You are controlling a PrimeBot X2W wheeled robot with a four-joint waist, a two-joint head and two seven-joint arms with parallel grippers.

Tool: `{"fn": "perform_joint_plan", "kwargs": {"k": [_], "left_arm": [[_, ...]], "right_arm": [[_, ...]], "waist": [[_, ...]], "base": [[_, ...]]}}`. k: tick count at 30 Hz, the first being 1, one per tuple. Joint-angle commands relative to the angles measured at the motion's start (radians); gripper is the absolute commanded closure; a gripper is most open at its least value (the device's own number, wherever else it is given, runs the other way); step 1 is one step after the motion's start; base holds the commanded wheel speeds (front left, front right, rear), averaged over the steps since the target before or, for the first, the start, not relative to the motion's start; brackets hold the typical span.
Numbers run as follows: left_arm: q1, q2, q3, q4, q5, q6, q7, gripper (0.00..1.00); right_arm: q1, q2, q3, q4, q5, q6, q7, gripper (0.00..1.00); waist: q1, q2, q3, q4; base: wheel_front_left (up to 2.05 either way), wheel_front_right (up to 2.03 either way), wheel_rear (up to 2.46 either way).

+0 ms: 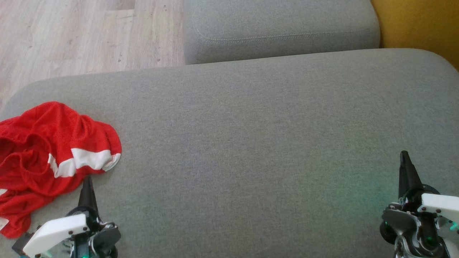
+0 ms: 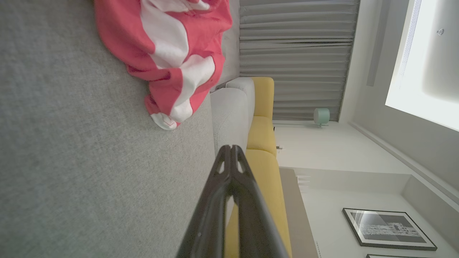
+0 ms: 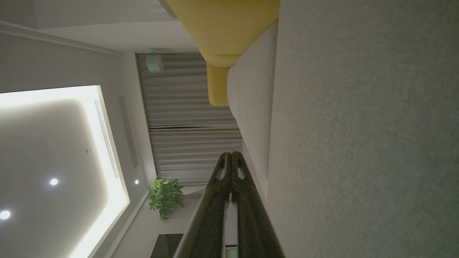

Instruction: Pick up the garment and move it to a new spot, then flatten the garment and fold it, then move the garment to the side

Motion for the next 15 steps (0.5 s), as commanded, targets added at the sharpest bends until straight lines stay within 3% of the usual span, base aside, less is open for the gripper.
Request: {"fn": "perform_joint_plan", "kwargs": {"k": [1, 15], "left_arm": [[-0.052, 0.007, 0.034, -0.027, 0.009, -0.007, 0.007, 1.00], [-0.052, 0.007, 0.034, -0.027, 0.009, -0.007, 0.007, 1.00]], "right_arm": [[-0.052, -0.008, 0.021, -0.031, 0.004, 0.007, 0.005, 1.00], [-0.052, -0.008, 0.021, -0.031, 0.004, 0.007, 0.005, 1.00]], "waist": [[0.0000, 0.0000, 0.000, 0.000], [0.0000, 0.0000, 0.000, 0.000]], "base": [[0.00, 0.00, 0.00], [0.00, 0.00, 0.00]]}}
